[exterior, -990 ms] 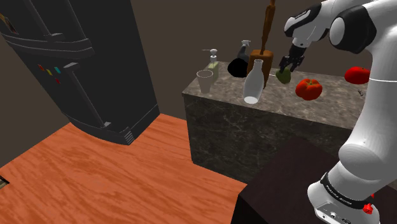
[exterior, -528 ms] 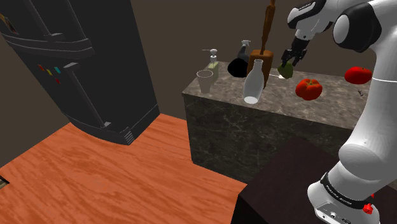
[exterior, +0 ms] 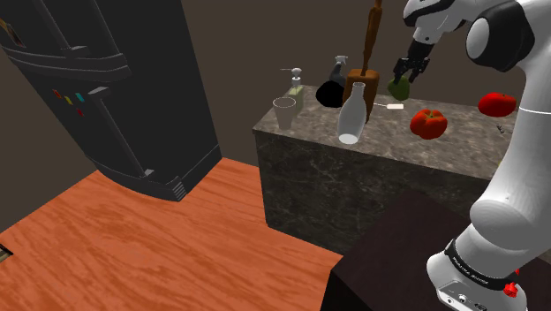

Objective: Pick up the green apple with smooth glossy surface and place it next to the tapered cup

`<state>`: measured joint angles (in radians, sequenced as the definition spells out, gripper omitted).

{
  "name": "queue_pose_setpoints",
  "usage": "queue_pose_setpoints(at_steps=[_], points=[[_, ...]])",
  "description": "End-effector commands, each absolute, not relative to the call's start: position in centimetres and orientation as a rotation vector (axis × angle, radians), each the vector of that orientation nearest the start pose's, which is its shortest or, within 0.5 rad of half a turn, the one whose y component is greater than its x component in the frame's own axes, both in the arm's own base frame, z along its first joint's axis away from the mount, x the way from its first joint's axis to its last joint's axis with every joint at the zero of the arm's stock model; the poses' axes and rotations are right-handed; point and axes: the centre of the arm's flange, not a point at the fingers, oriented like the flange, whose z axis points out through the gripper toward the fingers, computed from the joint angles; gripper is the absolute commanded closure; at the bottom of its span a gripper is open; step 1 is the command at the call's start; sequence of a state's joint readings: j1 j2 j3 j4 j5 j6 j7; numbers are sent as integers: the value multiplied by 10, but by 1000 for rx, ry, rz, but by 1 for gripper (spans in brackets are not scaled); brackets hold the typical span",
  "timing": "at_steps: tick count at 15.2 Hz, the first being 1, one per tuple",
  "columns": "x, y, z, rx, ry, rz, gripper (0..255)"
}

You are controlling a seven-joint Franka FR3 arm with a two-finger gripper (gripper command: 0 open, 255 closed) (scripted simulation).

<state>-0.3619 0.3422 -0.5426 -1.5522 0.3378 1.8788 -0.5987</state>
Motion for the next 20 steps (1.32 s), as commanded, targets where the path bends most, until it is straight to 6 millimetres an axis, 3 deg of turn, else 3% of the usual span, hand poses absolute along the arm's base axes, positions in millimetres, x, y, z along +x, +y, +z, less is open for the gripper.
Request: queue_pose_setpoints(at_steps=[1,15,20], points=[[458,-471,490,-2997,567,-197,255],[458,-471,563,-2997,567,-197,255],[500,-421,563,-2997,567,-197,255]])
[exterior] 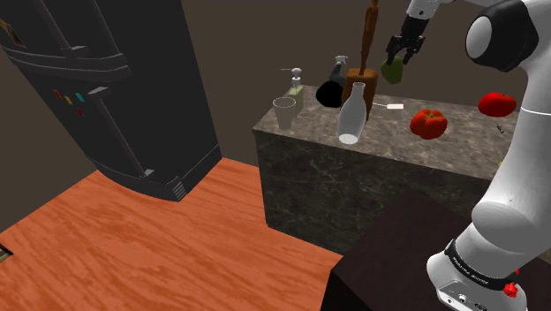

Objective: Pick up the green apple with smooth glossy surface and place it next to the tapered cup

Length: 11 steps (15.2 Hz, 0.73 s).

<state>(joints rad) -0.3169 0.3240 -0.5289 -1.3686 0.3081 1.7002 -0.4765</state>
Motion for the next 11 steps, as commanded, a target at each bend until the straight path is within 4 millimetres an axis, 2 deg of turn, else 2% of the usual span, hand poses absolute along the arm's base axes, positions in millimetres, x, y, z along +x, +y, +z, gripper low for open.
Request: queue_pose_setpoints(at_steps=[1,11], points=[[508,-410,563,-2997,567,-197,255],[592,-309,563,-2997,567,-197,255]])
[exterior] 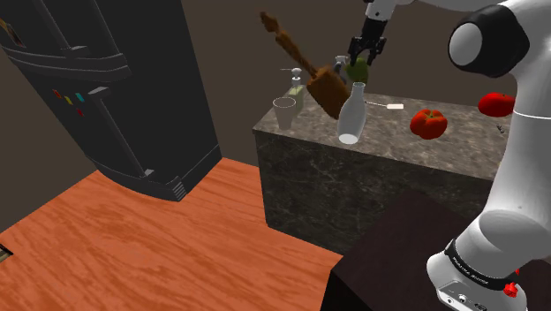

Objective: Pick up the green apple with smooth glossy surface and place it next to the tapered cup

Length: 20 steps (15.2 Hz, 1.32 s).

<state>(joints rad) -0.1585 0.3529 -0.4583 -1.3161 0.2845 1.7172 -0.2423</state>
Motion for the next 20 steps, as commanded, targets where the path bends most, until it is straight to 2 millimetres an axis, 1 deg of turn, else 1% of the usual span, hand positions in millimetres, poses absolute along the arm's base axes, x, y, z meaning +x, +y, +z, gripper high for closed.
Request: queue_pose_setpoints(at_steps=[1,15,20], points=[[601,-299,563,-2997,567,-197,255],[718,-158,564,-2997,567,-197,255],[718,-158,537,-2997,567,-197,255]])
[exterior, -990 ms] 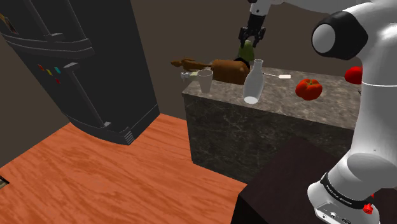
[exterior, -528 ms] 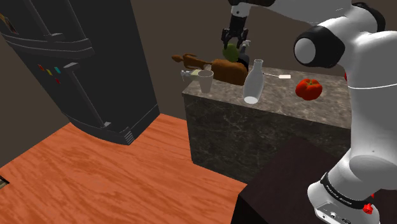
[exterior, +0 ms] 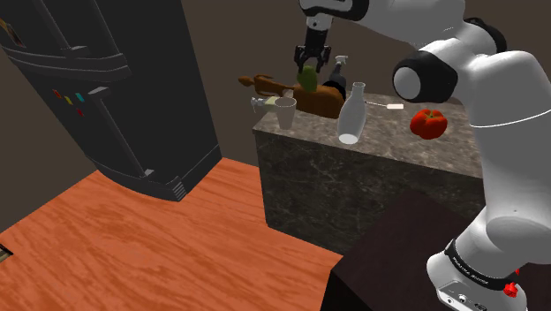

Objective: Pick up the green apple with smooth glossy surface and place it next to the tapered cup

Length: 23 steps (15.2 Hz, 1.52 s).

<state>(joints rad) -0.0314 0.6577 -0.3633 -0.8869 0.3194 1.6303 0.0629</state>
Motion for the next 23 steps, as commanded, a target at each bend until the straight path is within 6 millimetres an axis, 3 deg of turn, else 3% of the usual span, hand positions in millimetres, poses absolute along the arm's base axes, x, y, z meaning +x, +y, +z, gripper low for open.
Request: queue_pose_setpoints(at_steps=[1,23], points=[[718,-158,532,-2997,567,-197,255],[718,-158,416,-2997,567,-197,255]])
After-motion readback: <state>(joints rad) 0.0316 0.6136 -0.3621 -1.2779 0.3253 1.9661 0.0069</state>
